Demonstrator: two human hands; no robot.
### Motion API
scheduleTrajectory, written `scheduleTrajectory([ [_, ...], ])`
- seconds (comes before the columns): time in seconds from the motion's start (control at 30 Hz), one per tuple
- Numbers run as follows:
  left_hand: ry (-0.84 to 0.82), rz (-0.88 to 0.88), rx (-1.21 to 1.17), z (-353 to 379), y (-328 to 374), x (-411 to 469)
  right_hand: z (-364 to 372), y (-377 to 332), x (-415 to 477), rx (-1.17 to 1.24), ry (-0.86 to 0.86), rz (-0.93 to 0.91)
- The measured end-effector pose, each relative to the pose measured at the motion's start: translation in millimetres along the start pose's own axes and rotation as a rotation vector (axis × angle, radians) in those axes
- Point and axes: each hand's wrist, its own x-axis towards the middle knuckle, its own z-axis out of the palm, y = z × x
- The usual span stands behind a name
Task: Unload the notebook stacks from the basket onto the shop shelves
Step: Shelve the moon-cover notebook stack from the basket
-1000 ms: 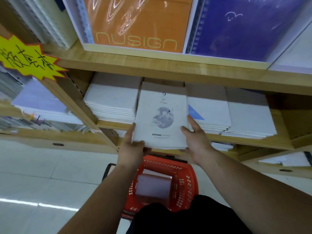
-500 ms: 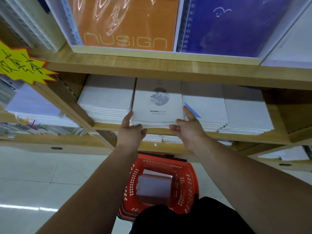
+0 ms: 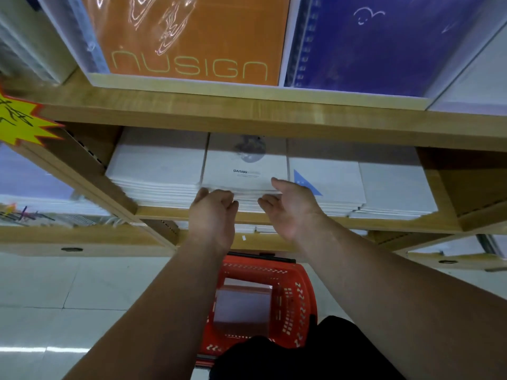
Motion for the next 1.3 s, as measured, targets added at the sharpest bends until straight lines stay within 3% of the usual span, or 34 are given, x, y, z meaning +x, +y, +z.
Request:
scheduleTrajectory([
  [0.1, 0.082, 0.043, 0.051, -1.1, 3.6, -0.9, -12.2, 9.7, 0.3, -0.006, -0.051, 0.005],
  [0.2, 0.142, -0.024, -0.075, -1.7, -4.3, -11.7, -25.8, 19.9, 2.5, 0.049, -0.042, -0.016],
  [0.37, 0.073, -0.074, 0.056, -1.8, 3.1, -3.6, -14.7, 13.2, -2.1, 0.037, -0.055, -0.006],
  [0.5, 0.082, -0.075, -0.068, -8.6, 4.1, -8.4, -27.6, 22.0, -10.4, -0.007, -0.079, -0.019],
  [0.57, 0.097, -0.065, -0.022, -11.1, -1.8, -14.4, -41.3, 28.8, -12.1, -0.161, -0.084, -0.032],
  [0.63, 0.223, -0.076, 0.042, -16.1, -16.5, -20.6, -59.0, 35.8, -3.5, -0.382, -0.12, -0.016],
  [0.8, 0.505, -0.182, 0.165, -32.9, -82.3, -65.7, -97.8, 33.2, 35.1, -0.783, -0.264, 0.213],
  [0.9, 0.652, -0.268, 0.178, -44.8, -122.3, -104.8, -115.6, 31.7, 55.7, -0.97, -0.303, 0.262],
  [1.13, 0.742, -0.301, 0.108, -85.4, -184.4, -169.9, -135.1, 80.6, 64.7, -1.374, -0.37, 0.308],
  [1.3, 0.74, -0.346, 0.033, -127.5, -250.6, -152.4, -159.4, 140.9, 87.3, -1.755, -0.555, 0.18],
])
